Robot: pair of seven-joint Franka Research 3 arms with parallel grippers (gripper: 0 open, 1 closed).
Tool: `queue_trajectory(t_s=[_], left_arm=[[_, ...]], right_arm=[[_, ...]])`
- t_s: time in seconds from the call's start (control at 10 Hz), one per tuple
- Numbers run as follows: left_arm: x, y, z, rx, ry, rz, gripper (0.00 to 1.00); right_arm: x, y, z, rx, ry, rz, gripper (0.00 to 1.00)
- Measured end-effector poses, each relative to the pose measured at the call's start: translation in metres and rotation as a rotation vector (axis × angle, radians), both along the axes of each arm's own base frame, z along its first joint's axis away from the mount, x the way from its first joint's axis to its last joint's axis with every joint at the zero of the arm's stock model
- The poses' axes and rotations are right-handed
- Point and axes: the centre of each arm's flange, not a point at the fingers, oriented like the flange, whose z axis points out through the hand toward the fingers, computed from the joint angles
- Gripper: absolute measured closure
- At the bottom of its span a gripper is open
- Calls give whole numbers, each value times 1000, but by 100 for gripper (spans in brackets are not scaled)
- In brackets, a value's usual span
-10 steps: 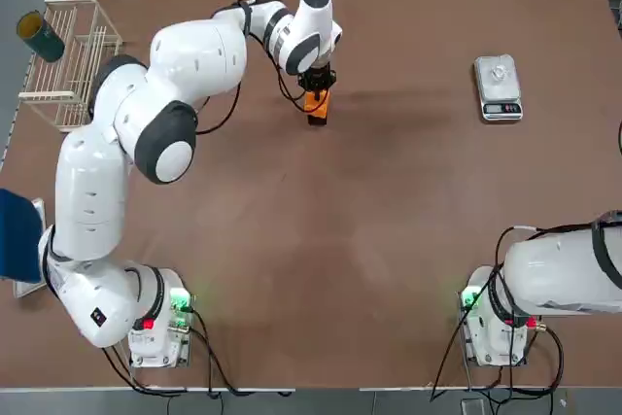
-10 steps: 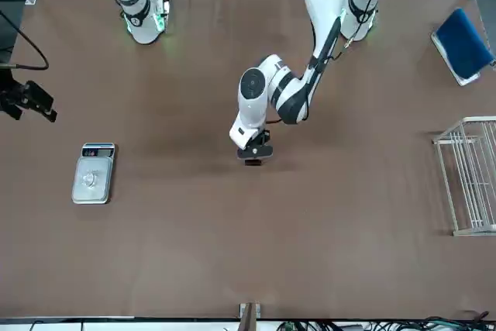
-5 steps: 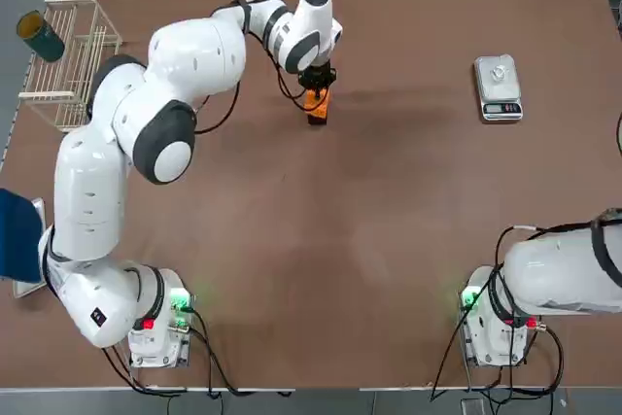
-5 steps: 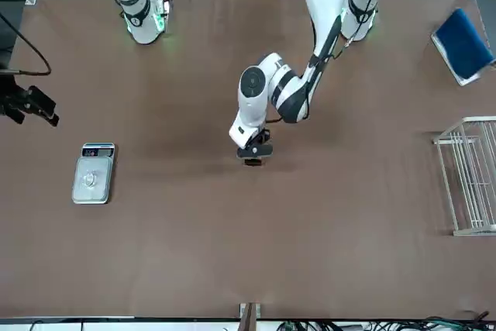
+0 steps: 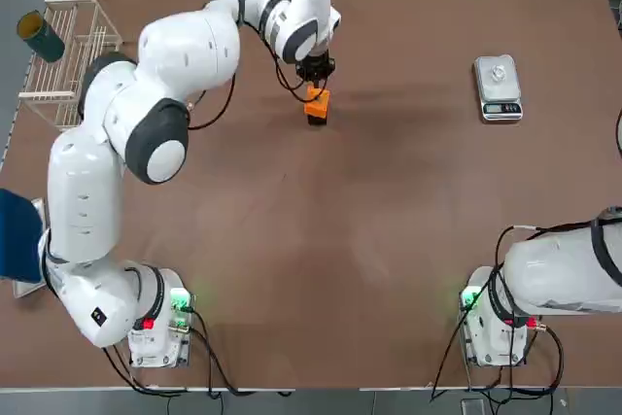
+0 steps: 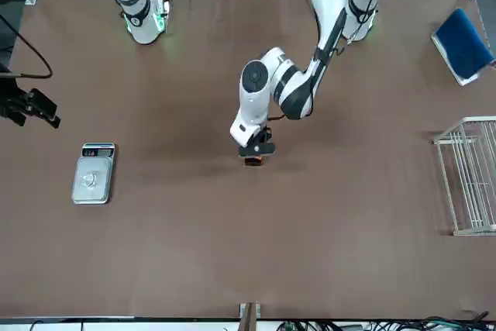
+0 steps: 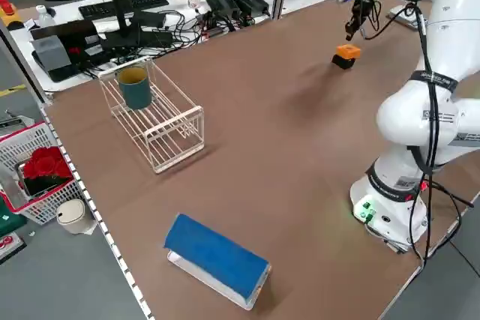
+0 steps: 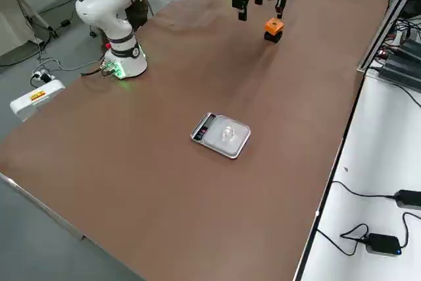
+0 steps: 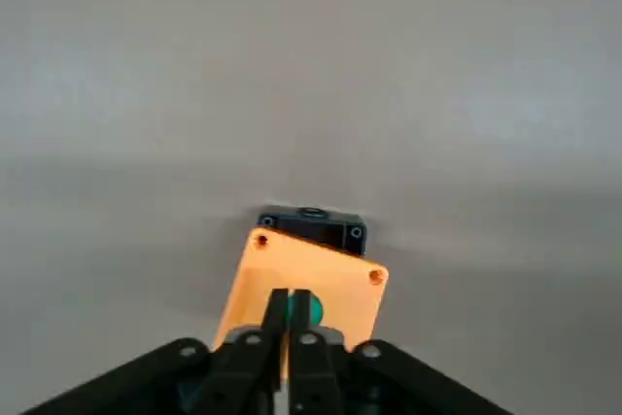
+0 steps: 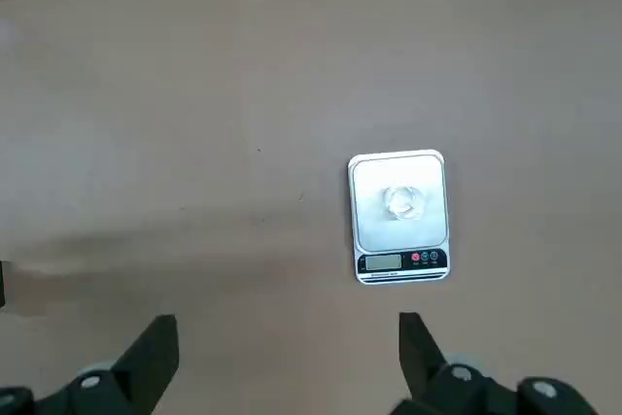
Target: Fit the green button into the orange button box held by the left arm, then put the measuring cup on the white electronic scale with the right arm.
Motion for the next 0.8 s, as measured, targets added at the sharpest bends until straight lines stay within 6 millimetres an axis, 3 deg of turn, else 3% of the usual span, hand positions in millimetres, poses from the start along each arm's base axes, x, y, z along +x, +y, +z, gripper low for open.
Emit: queue_trajectory(t_s=[0.1, 0.5, 0.6, 0.8], left_arm=[[10, 16, 19, 11, 5, 26, 71], [56, 110, 101, 55, 32, 150, 8], [65, 140, 129, 56, 29, 169, 1], [76, 200, 180, 55, 24, 215, 1]], right_arm=[[0, 0, 0, 0, 0, 0, 0], [0, -1, 0, 0, 0, -3, 0], [0, -1, 0, 0, 0, -3, 0], [0, -2, 0, 0, -1, -4, 0]])
